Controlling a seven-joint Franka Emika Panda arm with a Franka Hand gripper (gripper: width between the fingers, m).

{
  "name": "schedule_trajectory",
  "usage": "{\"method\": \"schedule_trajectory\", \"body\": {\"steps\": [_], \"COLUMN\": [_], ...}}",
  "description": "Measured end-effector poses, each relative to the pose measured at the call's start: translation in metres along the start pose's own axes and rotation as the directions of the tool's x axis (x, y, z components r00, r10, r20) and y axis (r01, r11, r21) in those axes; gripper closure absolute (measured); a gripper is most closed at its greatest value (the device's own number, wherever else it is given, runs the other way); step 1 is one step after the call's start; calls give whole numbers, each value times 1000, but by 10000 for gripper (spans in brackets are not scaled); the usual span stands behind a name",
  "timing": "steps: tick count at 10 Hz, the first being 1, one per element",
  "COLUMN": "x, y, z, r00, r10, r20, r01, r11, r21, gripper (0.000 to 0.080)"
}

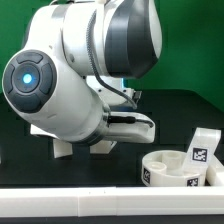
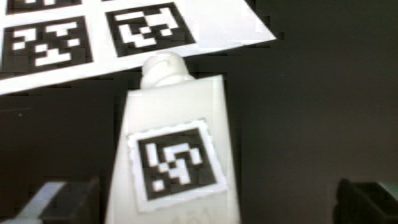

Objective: Assemble stool

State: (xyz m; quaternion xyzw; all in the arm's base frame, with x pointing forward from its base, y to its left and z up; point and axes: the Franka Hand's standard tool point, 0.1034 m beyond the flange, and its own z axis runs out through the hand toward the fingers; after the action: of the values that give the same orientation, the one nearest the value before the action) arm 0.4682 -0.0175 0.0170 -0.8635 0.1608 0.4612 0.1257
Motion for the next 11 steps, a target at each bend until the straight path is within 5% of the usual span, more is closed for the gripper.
{"method": "schedule_trajectory", "body": {"steps": [2, 4, 6, 11], "x": [0, 0, 0, -4], "y": [1, 1, 1, -1], "z": [2, 2, 2, -9], "r00": [1000, 1000, 1000, 1000], "r10": [14, 15, 16, 9], "r20": [0, 0, 0, 1], "r01": [-14, -15, -16, -9], "r11": [1000, 1000, 1000, 1000], "r21": [-5, -5, -4, 1], "gripper": [150, 396, 475, 475]}}
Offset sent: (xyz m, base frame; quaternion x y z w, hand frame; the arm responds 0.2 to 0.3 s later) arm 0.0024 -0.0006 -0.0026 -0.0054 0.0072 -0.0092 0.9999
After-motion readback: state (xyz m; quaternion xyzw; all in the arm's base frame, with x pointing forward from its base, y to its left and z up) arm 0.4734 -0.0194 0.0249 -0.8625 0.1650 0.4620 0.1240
